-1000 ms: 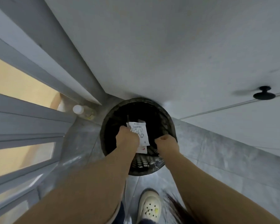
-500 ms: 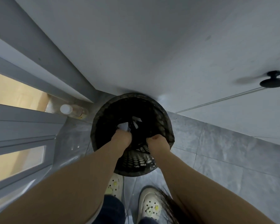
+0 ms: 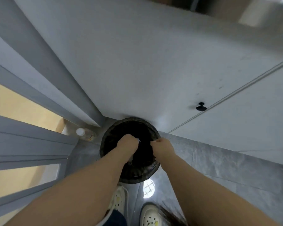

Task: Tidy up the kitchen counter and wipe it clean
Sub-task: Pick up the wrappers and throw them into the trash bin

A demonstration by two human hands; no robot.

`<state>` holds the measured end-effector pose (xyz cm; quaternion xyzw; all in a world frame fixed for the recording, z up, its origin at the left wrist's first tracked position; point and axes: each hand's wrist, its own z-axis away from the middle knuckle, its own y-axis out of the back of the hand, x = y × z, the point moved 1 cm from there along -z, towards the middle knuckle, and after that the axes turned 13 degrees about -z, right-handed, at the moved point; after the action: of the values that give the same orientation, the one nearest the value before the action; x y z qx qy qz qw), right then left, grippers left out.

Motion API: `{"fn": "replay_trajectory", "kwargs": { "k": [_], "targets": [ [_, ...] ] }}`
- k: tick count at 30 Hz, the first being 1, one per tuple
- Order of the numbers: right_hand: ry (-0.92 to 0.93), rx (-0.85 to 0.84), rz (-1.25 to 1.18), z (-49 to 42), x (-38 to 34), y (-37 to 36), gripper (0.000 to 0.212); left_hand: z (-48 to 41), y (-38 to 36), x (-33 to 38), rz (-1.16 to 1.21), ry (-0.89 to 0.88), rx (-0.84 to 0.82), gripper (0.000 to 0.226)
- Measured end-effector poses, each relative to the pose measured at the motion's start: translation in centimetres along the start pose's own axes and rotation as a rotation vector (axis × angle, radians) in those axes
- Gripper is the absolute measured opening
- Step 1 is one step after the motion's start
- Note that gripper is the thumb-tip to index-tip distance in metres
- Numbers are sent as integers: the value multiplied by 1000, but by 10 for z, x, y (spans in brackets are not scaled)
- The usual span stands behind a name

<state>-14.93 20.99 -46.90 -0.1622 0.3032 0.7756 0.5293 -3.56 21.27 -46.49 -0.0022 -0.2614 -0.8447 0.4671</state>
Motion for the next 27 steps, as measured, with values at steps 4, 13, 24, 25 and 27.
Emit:
{"fn": "replay_trajectory", "kwargs": {
  "k": [4, 13, 24, 25, 27],
  "targets": [
    [26, -35, -72, 42, -19, 24, 38, 45, 11, 17, 24, -96, 43, 21],
    [167, -52, -70, 150, -96, 103, 21, 176, 47, 66, 99, -201, 158, 19],
    [464, 32, -130, 278, -195, 210, 11, 353, 109, 149, 178, -465, 353, 20],
    [493, 52, -153, 288, -203, 223, 10, 369, 112, 160, 184, -497, 371, 21],
    [526, 74, -182, 302, -216, 242, 8, 395, 117, 177, 196, -539, 376, 20]
  ]
}}
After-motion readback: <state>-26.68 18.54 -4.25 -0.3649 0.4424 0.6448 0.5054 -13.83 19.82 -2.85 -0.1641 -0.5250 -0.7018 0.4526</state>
